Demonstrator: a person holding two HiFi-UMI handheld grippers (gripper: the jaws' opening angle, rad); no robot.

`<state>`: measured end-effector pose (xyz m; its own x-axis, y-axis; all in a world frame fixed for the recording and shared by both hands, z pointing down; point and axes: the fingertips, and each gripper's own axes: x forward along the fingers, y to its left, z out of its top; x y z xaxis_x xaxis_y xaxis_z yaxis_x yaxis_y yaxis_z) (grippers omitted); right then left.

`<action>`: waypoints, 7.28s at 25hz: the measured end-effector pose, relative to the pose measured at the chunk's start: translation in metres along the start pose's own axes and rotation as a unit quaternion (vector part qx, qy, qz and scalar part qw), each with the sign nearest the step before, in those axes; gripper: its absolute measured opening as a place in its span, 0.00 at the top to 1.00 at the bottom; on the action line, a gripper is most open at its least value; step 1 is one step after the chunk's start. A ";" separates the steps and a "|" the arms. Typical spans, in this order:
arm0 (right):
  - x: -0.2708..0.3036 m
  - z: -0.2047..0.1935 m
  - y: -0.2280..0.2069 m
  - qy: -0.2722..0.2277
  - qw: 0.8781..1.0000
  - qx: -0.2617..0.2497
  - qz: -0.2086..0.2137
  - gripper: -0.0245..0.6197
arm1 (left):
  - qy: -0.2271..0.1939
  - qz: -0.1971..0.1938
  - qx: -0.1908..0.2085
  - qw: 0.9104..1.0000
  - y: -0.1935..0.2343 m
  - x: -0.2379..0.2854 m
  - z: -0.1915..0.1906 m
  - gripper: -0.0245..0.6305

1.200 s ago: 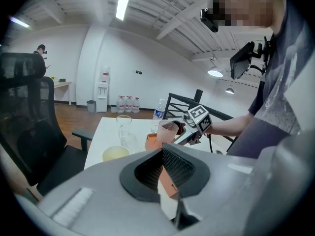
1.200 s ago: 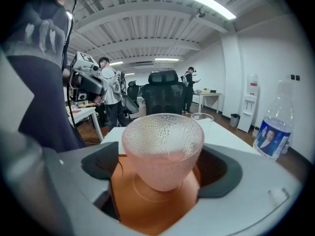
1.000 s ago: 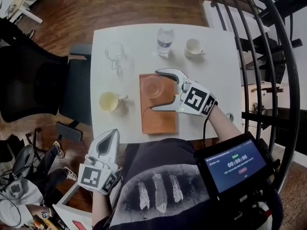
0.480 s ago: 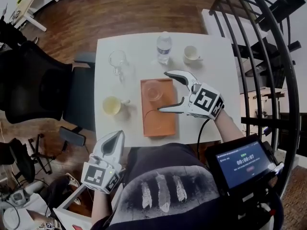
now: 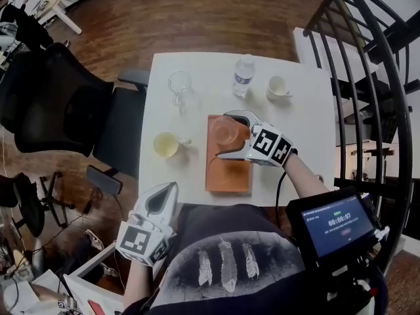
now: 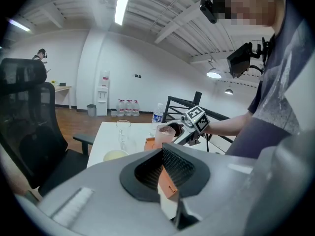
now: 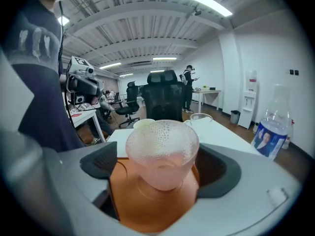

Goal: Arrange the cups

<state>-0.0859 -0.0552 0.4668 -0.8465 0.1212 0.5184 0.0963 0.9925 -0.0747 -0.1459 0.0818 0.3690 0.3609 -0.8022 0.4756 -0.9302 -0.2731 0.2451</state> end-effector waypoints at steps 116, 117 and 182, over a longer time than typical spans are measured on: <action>-0.111 0.010 0.059 -0.127 0.971 0.198 0.033 0.96 | 0.021 0.065 0.121 0.990 0.092 0.046 0.012 0.23; -0.112 0.010 0.059 -0.126 0.971 0.199 0.032 0.96 | 0.017 0.067 0.117 0.991 0.096 0.047 0.013 0.20; -0.118 -0.008 0.084 -0.099 0.958 0.260 -0.076 0.96 | 0.037 0.012 0.159 0.987 0.145 0.154 -0.097 0.23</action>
<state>0.0268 0.0136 0.4063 -0.9178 -0.0792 0.3891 -0.2653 0.8515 -0.4524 -0.2185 -0.0291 0.5598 0.3309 -0.7725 0.5420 -0.9084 -0.4163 -0.0387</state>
